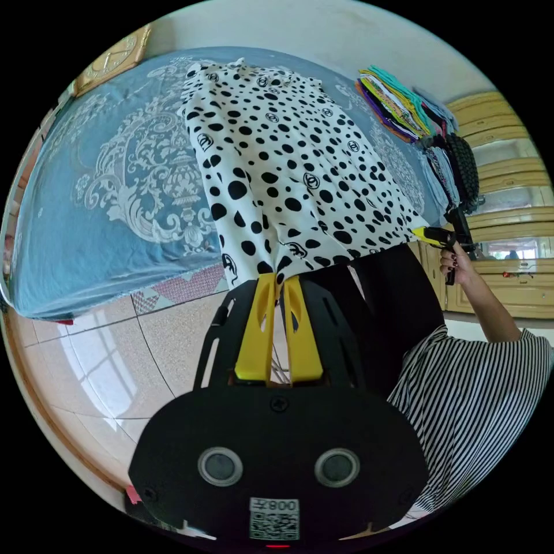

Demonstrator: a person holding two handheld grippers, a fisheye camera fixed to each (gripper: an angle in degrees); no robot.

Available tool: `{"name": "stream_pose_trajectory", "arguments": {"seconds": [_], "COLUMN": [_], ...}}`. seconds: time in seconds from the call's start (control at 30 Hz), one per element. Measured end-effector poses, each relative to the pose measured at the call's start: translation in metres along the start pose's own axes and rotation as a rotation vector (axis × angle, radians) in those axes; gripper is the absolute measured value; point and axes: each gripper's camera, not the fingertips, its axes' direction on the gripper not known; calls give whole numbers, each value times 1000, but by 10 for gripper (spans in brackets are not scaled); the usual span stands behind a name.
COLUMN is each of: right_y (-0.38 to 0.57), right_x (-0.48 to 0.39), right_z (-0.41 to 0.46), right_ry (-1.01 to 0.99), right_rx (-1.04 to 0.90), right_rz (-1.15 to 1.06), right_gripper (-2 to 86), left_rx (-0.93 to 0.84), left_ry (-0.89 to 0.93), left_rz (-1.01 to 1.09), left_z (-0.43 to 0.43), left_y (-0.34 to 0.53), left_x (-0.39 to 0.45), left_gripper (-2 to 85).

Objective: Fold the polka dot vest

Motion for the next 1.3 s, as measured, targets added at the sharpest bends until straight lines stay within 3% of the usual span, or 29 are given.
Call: {"name": "stream_pose_trajectory", "arguments": {"seconds": [0.2, 0.57, 0.8, 1.03, 1.13, 1.3], "right_y": [21, 42, -47, -117, -122, -135], "right_x": [0, -68, -197, -265, -287, -290], "right_z": [26, 6, 49, 145, 159, 154], "right_ry": [-94, -26, 305, 750, 840, 796], "right_rx": [25, 195, 139, -69, -78, -31], "right_rz": [74, 65, -101, -201, -296, -299], "right_gripper": [4, 0, 0, 0, 1, 1], "left_rx": [46, 147, 209, 93, 25, 61], "left_ry": [124, 256, 242, 57, 0, 2], "left_rz": [-99, -249, -240, -186, -156, -96], "left_z": [12, 11, 12, 70, 112, 134], "left_y": [62, 183, 155, 83, 70, 79], "left_x": [-50, -143, -170, -167, -170, -182], "left_gripper": [45, 40, 24, 5, 3, 2]}}
